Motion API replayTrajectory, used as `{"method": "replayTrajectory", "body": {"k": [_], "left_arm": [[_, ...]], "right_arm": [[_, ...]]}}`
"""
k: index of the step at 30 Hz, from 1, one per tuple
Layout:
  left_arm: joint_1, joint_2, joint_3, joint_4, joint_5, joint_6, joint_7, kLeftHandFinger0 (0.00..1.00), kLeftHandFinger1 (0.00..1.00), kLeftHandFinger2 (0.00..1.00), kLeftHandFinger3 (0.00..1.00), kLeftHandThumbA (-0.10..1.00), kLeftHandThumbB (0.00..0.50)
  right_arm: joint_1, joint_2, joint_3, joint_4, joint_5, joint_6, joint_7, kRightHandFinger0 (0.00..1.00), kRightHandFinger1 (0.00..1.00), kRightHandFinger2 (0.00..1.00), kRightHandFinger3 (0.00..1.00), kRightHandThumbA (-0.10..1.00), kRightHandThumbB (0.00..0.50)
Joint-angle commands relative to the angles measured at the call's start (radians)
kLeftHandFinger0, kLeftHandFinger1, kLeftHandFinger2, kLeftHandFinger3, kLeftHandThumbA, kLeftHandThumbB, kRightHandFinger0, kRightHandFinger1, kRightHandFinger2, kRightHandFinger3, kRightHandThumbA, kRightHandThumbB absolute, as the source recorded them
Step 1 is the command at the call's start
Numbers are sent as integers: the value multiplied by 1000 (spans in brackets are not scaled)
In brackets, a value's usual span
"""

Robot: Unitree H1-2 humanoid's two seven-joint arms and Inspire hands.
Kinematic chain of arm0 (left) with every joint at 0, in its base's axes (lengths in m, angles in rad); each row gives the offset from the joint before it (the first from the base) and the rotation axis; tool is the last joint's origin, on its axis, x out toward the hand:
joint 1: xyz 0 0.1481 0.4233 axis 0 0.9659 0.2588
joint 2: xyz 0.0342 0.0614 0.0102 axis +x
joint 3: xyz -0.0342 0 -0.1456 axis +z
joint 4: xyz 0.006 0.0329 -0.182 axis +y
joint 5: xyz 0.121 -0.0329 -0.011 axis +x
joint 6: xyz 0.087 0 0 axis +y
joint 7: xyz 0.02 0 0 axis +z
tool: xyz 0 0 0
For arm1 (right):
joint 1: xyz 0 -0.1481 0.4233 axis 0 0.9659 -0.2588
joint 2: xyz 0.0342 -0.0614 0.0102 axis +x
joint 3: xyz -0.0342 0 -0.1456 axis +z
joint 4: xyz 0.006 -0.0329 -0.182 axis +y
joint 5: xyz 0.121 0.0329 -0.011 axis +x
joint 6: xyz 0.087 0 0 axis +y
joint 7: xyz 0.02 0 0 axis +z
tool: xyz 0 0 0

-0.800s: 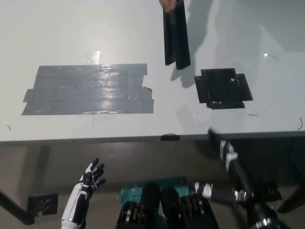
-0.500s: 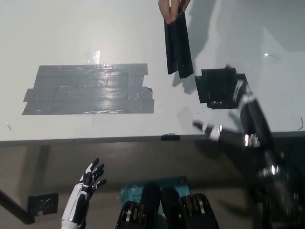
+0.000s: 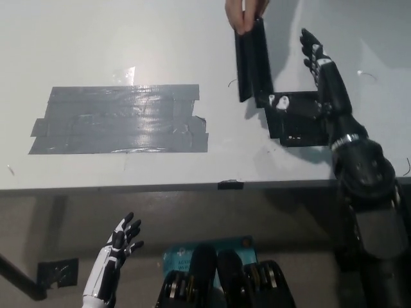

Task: A person hands a stapler to the robot and the robot grabs it with its right hand and places it on the desk infront of it

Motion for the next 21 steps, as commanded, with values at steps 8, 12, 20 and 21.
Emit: {"method": "replayTrajectory", "body": {"k": [8,12,20,21], "left_arm": [[-22,8,-3,-29,8,-1,-8,924,1000,983,1000,1000,423],[-23,7,-3,-34,5,7,-10,930,997,980,1000,1000,414],[-24,13,-7,-32,8,-12,-14,928,995,976,1000,1000,393],[-24,15,-7,-31,7,-15,-16,928,996,976,1000,1000,391]], "right_arm": [[-189,14,18,144,-12,-3,-51,1000,1000,1000,1000,1000,348],[-203,20,32,158,-15,-17,-54,1000,1000,1000,1000,1000,355],[-243,19,52,223,-78,131,-127,863,907,1000,1000,478,250],[-245,19,53,227,-89,151,-140,711,795,948,1000,383,260]]}}
